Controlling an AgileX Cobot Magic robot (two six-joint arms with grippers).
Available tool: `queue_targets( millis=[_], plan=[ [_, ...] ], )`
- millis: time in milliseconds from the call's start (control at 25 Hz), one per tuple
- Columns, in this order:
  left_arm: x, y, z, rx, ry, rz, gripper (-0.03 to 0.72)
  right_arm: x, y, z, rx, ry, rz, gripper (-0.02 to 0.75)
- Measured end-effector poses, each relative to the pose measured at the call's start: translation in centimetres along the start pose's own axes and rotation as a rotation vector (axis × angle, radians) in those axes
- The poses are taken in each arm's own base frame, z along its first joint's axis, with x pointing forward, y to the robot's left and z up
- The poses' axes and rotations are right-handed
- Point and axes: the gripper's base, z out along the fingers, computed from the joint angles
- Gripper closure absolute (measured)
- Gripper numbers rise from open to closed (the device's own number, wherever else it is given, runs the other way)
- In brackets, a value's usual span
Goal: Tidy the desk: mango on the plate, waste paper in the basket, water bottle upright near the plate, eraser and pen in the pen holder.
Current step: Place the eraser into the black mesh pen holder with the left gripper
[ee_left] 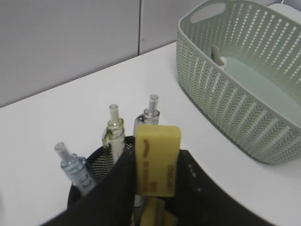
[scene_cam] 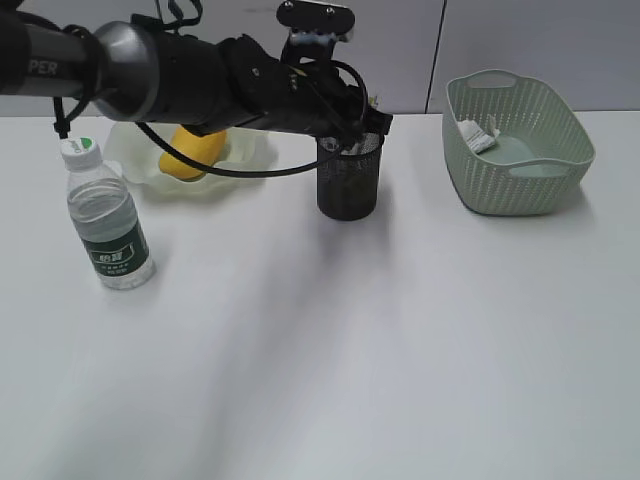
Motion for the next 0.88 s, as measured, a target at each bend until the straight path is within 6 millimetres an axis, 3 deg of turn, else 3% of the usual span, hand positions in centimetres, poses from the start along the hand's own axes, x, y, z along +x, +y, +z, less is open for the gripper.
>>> queue_targets(
  millis=[200, 880],
  plan=[
    [0.9, 0.1, 1.2, 0.007, 0.032, 0.002, 0.486, 0.0, 0.0, 0.0, 0.0, 0.0, 0.0, 0.302],
    [2.1, 1.0, 2.0, -0.006, 0.062, -0.003, 0.486, 0.0, 0.0, 0.0, 0.0, 0.0, 0.0, 0.302]
  ],
)
